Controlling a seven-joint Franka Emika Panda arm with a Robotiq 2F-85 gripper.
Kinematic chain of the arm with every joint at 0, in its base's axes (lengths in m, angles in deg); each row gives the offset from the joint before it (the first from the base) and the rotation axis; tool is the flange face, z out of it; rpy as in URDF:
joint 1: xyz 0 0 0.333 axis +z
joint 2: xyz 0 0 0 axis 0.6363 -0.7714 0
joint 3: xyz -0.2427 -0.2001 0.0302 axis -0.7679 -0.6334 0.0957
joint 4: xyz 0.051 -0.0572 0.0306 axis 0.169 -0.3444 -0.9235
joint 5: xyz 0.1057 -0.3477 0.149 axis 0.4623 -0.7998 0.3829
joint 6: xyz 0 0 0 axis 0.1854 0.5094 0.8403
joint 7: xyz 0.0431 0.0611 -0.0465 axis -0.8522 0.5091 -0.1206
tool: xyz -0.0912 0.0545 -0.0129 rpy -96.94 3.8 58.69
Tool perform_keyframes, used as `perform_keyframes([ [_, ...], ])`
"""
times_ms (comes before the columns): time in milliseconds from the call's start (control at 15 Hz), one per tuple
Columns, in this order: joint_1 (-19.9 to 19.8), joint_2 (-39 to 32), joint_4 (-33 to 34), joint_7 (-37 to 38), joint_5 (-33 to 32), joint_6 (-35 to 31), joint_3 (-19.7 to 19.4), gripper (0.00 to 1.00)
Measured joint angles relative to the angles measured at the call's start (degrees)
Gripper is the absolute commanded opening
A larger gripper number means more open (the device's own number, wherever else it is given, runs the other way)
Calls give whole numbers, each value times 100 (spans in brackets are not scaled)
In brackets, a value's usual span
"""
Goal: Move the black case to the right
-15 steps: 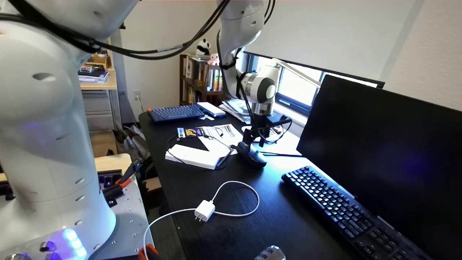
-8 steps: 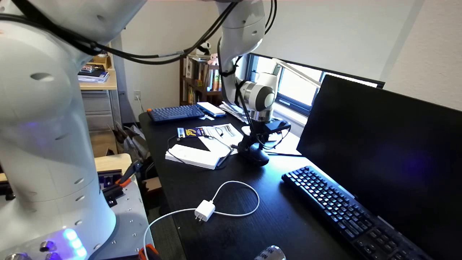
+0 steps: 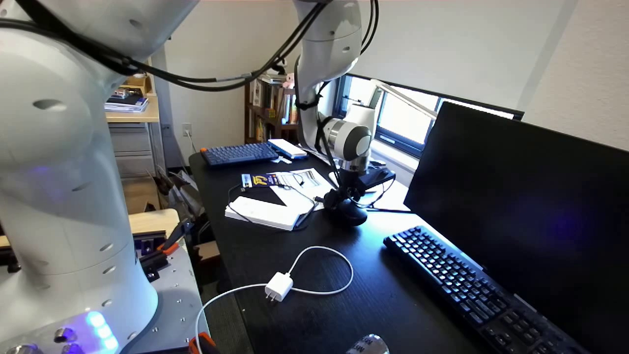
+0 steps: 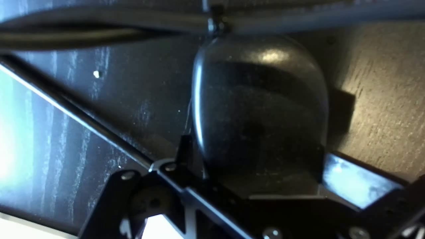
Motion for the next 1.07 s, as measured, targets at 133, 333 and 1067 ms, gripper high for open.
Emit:
perform_keyframes([
  [133, -22, 119, -168, 0, -18, -203, 0, 100],
  [333, -28, 388, -424, 0, -62, -348, 1, 100],
  [1067, -50, 654, -623, 0, -66, -336, 10, 100],
])
